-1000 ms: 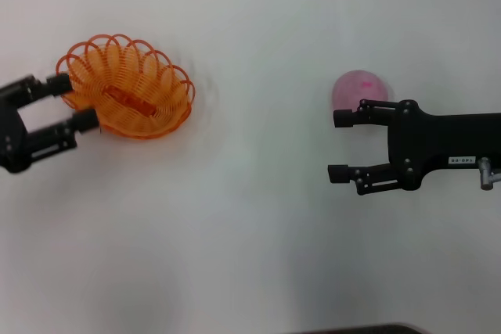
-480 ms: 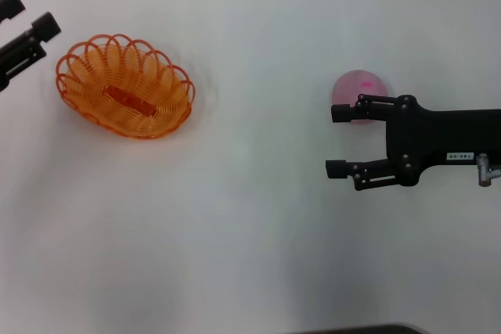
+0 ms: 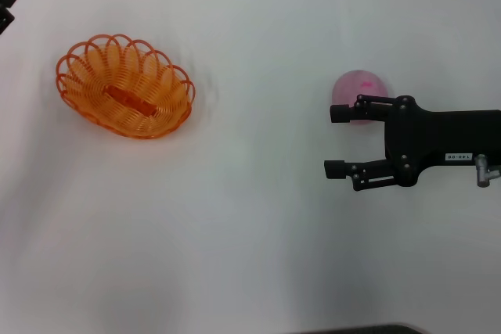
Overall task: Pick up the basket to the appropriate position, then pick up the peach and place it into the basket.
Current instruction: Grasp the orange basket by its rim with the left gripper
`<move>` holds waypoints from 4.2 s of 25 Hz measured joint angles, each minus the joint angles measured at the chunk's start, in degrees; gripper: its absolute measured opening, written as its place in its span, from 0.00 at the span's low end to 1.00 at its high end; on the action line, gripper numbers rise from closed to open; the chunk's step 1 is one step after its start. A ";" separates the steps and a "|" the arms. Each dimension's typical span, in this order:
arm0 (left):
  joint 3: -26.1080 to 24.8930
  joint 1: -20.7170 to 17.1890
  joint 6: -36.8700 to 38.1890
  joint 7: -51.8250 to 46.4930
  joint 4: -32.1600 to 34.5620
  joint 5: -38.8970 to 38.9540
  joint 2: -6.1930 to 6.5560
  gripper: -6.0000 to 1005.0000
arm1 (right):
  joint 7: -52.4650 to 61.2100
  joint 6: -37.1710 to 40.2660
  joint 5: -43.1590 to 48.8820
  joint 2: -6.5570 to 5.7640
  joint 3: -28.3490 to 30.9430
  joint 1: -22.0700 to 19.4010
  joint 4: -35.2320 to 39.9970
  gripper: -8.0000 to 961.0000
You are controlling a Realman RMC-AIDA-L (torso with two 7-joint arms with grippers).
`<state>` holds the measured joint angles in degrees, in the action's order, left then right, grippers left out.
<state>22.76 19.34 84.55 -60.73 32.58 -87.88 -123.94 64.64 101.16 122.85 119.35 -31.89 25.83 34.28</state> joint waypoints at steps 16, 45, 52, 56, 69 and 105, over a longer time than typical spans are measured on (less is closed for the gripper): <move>2.92 1.28 -8.18 -0.78 0.91 0.03 0.18 0.74 | -0.05 -0.18 0.02 0.01 0.44 -0.09 0.06 0.95; 22.92 14.83 -18.09 -58.59 21.84 -50.46 2.90 0.71 | -0.13 -1.08 0.01 0.00 0.56 0.22 -0.08 0.95; 24.58 19.13 -17.72 -64.38 21.85 -58.00 4.16 0.70 | -0.14 -1.08 0.01 0.00 0.53 0.27 -0.09 0.95; 25.64 21.62 -17.37 -67.57 21.52 -63.68 4.54 0.69 | -0.14 -1.08 0.01 0.00 0.52 0.29 -0.14 0.95; 25.95 29.58 -15.85 -70.99 13.91 -73.64 6.86 0.68 | -0.14 -1.16 0.01 0.10 0.52 0.62 -0.18 0.95; 27.04 30.23 -20.68 -70.52 7.14 -73.87 6.69 0.44 | -0.65 -1.77 -0.69 0.18 0.60 1.68 -1.06 0.95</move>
<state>49.80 49.57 63.88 -131.26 39.72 -161.75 -117.24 63.99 99.39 122.17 119.53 -31.29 27.51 33.22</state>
